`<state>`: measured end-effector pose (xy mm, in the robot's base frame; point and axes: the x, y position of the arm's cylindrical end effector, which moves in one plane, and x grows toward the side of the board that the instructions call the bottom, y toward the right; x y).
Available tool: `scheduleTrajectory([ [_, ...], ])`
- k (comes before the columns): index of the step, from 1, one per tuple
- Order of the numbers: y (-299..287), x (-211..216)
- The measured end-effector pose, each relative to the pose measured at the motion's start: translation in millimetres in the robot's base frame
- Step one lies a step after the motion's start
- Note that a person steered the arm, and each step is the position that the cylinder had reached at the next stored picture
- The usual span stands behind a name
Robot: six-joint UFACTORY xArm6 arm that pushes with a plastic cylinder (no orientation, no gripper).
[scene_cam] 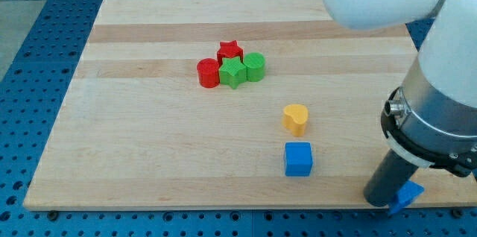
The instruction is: Move your arm to the left of the blue cube
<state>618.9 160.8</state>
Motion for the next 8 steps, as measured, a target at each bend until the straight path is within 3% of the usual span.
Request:
scheduleTrajectory([
  [1,8,0],
  [3,-54,0],
  [5,-207,0],
  [6,-267,-22],
  [7,-273,-79],
  [8,-246,-97],
])
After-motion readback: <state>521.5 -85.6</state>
